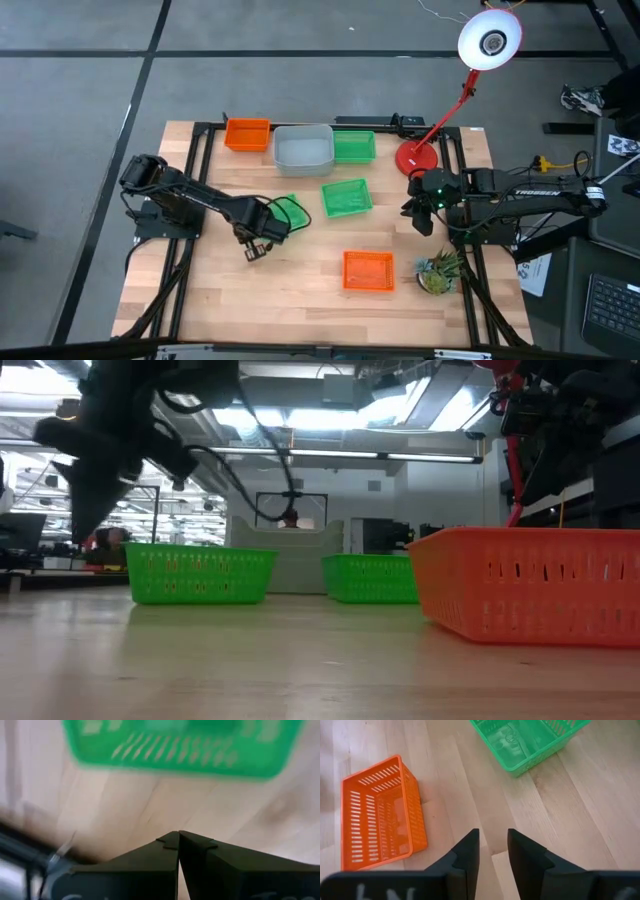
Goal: Stack baskets by color
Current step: Move the left green bin to the middle of the table
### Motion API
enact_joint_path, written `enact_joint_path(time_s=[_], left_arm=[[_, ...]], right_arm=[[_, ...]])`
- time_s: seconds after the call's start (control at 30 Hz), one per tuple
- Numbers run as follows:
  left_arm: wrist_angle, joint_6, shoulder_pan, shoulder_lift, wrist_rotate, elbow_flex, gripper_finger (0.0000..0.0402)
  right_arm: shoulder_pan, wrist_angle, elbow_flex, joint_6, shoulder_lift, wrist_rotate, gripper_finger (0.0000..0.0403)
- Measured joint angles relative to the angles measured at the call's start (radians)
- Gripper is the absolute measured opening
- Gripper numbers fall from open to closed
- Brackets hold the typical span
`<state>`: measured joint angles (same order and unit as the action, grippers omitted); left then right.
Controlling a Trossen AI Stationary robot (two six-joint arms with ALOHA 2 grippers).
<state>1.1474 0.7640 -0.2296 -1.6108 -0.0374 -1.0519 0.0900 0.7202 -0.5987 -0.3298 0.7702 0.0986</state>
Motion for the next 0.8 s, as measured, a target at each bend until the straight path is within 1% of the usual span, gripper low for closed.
enact_joint_path(time_s=[0.2, 0.37, 0.4, 0.5, 0.57, 0.73, 0.8], left_arm=[[-0.12, -0.014, 0.017, 0.0, 0.007, 0.001, 0.0], [-0.137, -0.081, 0.038, -0.028, -0.008, 0.003, 0.0], [-0.139, -0.098, 0.042, -0.036, -0.029, 0.003, 0.0], [-0.164, -0.156, 0.061, -0.063, -0.138, 0.003, 0.0], [-0.19, -0.205, 0.083, -0.07, -0.187, 0.003, 0.0], [-0.241, -0.312, 0.161, -0.073, -0.252, 0.002, 0.0], [-0.247, -0.352, 0.189, -0.073, -0.293, 0.002, 0.0]], right_arm=[[0.0, 0.001, 0.0, 0.0, 0.0, 0.0, 0.01], [0.0, 0.005, 0.0, 0.0, 0.0, 0.0, 0.01], [0.0, 0.006, 0.0, 0.0, 0.0, 0.0, 0.01], [0.0, 0.011, 0.0, 0.0, 0.0, 0.0, 0.01], [0.0, 0.011, 0.0, -0.001, 0.0, 0.0, 0.01], [0.0, 0.01, 0.0, -0.002, 0.0, 0.0, 0.01], [0.0, 0.01, 0.0, -0.002, 0.0, 0.0, 0.01]])
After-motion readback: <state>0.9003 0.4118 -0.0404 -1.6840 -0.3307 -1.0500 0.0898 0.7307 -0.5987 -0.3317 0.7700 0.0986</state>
